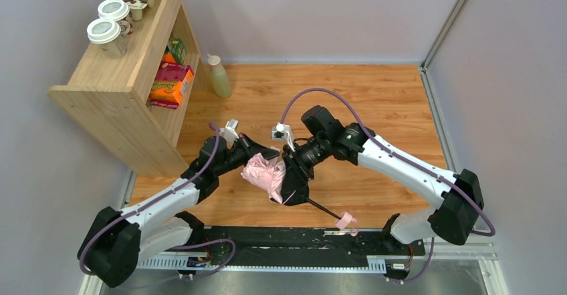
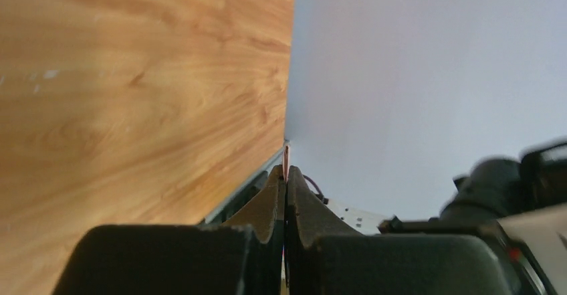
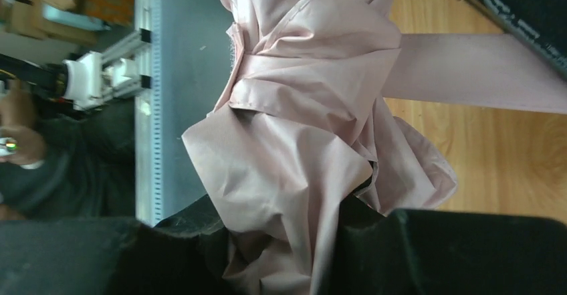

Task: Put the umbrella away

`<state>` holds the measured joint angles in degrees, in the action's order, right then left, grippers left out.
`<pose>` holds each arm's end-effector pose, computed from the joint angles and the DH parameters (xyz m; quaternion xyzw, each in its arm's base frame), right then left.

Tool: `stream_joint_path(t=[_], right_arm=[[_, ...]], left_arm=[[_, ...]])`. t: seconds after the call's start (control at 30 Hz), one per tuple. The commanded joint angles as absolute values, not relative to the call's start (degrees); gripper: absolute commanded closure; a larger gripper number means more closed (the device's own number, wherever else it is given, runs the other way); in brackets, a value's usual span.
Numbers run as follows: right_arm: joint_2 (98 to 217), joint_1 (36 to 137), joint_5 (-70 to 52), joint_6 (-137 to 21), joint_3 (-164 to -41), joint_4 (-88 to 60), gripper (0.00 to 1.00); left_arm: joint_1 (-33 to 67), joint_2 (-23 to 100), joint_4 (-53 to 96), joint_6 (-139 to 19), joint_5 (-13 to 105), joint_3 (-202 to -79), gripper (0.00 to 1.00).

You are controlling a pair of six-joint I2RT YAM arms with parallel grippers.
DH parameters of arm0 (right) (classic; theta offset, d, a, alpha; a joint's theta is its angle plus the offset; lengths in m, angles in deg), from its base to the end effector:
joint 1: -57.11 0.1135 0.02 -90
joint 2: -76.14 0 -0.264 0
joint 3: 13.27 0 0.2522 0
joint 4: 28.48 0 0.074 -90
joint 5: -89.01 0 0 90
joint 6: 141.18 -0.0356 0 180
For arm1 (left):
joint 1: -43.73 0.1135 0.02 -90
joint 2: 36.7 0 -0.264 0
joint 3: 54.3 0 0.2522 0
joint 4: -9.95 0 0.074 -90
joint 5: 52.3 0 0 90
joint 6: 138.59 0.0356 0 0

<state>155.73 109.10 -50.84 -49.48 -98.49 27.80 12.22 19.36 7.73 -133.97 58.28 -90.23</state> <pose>0.1539 0.2411 0.3229 -0.5122 0.6978 0.4890 0.1078 0.1738 -0.1212 0.2127 -0.2667 0.7569 -0.5689 0.1799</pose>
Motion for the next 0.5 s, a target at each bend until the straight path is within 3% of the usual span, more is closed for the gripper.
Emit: stream_joint_path(t=[0.0,0.1,0.27,0.47], right_arm=[[155.0,107.7,-75.2,-64.2,-94.3,14.3,1.00],[156.5,104.5,-77.4,-69.3,-90.5,11.1,1.00],[162.5,98.0,-75.6,-62.5,-89.1,19.8,1.00],[176.3,97.4,-57.4,-51.5,-99.0,35.8,1.00]], left_arm=[[13.1,20.7,-20.6,-111.4,56.9,-91.4,1.00],[13.1,16.8,-17.2,-91.2,63.7,-92.9,1.00],[2.1,2.5,-9.3,-54.6,68.2,-89.9,1.00],[-2.1,2.6,-2.4,-52.3,74.3,-94.2,1.00]])
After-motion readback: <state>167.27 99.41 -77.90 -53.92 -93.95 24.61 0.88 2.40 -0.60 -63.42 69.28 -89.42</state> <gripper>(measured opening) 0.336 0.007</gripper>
